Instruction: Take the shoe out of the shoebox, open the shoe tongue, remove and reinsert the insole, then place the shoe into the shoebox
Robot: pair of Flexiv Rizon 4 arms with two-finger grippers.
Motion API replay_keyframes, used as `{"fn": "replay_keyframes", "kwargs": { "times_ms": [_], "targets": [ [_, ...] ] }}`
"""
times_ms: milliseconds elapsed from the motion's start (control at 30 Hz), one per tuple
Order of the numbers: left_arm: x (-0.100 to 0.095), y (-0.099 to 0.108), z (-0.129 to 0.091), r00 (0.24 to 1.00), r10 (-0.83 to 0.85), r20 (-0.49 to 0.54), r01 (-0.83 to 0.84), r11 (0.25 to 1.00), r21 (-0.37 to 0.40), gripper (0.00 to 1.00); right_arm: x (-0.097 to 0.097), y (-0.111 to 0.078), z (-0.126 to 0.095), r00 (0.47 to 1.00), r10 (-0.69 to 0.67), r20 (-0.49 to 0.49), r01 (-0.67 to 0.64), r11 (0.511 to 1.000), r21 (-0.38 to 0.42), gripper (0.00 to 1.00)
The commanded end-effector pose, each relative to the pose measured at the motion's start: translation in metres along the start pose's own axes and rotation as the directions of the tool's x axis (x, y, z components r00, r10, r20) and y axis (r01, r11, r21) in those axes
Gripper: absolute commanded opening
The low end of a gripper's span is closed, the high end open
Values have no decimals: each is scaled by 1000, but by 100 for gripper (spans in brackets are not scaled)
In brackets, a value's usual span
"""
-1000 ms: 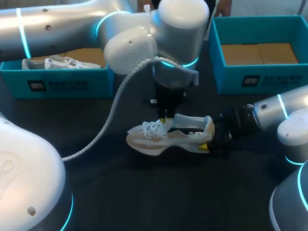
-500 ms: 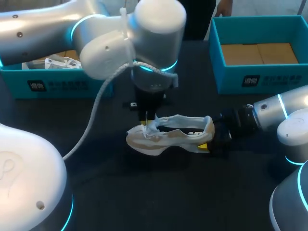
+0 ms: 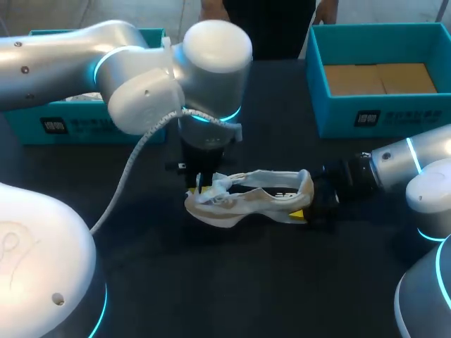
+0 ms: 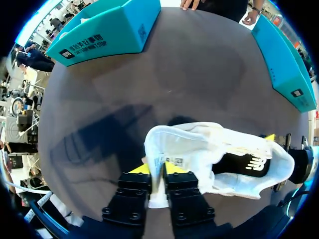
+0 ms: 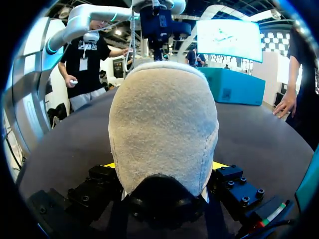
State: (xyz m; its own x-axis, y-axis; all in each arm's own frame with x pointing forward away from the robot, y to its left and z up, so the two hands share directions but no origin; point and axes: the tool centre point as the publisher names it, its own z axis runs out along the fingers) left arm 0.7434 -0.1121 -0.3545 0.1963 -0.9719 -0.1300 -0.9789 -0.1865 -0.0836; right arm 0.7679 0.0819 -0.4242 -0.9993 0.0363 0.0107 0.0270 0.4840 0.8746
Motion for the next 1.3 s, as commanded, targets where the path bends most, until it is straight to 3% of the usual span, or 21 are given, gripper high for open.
{"fn": "replay_keyframes", "kwargs": {
  "times_ms": [33,67,100,200,233,400,633,867,1000,1200,1300],
  "targets": [
    [4,-2,16,1000,-3,3,3,1000,-7,42,-1,0,1,1000,1,1,-1,1000,4,0],
    [4,-3,18,1000,-7,0,7,1000,-11,51,-1,0,1,1000,1,1,-1,1000,4,0],
    [3,-3,20,1000,-11,2,11,1000,-14,71,-1,0,1,1000,1,1,-1,1000,4,0],
    [1,-4,23,1000,-17,3,17,1000,-18,96,-1,0,1,1000,1,1,-1,1000,4,0],
    [0,-4,25,1000,-22,3,22,1000,-22,100,-1,0,1,1000,1,1,-1,1000,4,0],
    [-5,-2,28,1000,-18,1,18,999,-35,100,-1,0,1,1000,1,1,-1,1000,4,0],
    [-2,1,-8,987,119,-105,-120,993,-3,100,-1,0,1,1000,1,1,-1,1000,4,0],
    [11,0,-40,908,376,-184,-377,926,28,100,-1,0,1,1000,1,1,-1,1000,4,0],
    [22,2,-54,787,575,-223,-582,812,42,100,-1,0,1,1000,1,1,-1,1000,4,0],
    [39,12,-79,478,853,-212,-834,516,195,100,-1,0,1,1000,1,1,-1,1000,4,0],
    [47,11,-94,366,906,-214,-880,411,236,100,-1,0,1,1000,1,1,-1,1000,4,0]
  ]
}}
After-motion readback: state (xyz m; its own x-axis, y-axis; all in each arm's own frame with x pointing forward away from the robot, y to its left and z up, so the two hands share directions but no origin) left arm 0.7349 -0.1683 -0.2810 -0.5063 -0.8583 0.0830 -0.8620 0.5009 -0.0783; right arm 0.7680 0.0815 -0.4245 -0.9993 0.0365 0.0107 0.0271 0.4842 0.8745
